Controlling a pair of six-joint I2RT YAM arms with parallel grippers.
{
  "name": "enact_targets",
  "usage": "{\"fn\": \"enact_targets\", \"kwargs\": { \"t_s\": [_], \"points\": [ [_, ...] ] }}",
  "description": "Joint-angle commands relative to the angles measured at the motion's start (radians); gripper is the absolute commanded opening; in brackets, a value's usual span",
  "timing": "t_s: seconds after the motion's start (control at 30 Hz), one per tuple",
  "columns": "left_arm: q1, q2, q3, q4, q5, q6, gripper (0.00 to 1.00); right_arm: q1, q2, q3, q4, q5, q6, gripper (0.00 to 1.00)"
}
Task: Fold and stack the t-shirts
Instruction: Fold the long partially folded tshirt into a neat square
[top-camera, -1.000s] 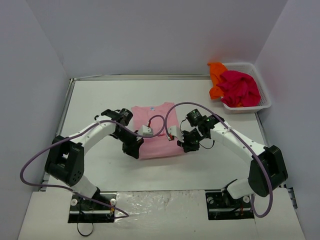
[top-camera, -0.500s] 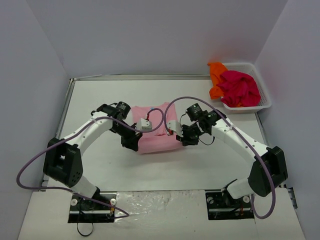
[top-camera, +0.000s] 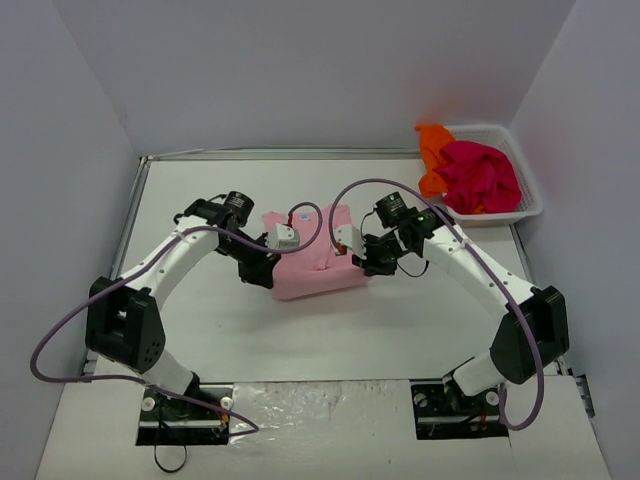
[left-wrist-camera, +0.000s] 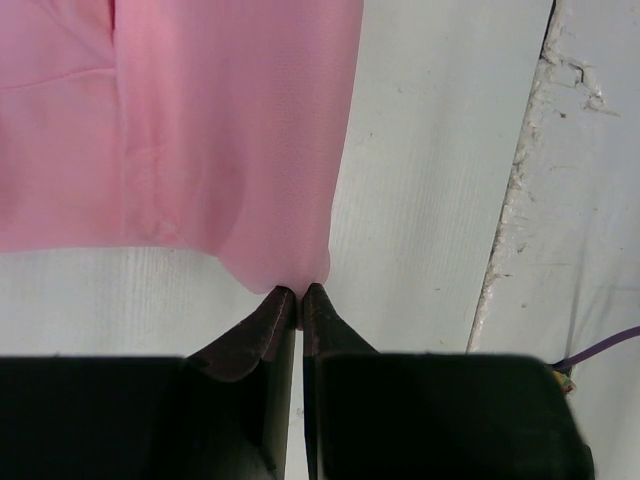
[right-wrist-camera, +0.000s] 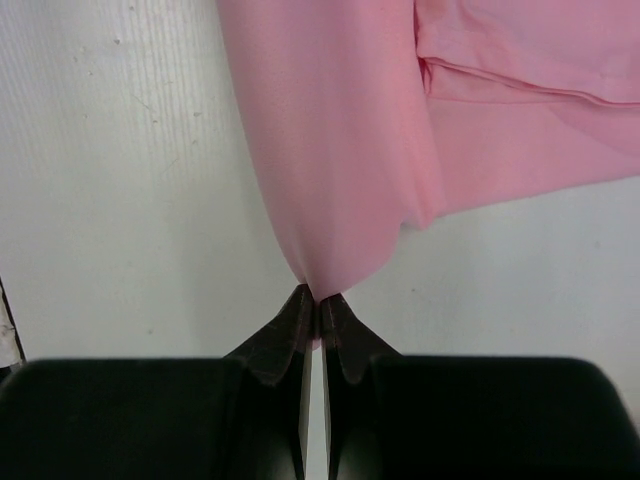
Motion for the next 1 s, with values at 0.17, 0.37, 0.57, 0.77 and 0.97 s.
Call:
{"fn": "enact_targets", "kwargs": {
  "t_s": [0.17,0.37,0.57,0.77,0.97],
  "points": [
    [0.029,0.019,0.093,-0.021,-0.004,0.013,0.02,-0.05,0.069,0.111,-0.04,0.0,-0.045,0.0],
    [0.045,0.064,0.122,-0.022,-0.015,0.03,0.02,-0.076,0.152,0.174,-0.037,-0.036,-0.065,0.0],
    [0.075,0.096,0.171,-0.026,-0.012,0.039,0.02,-0.101,0.23,0.249,-0.035,-0.072,-0.077,0.0],
    [0.095,0.142,0.243,-0.062,-0.007,0.055,0.02,-0.11,0.275,0.319,-0.038,-0.077,-0.085,0.0],
    [0.104,0.163,0.297,-0.068,-0.007,0.055,0.02,-0.117,0.299,0.373,-0.038,-0.069,-0.085,0.0]
  ]
}}
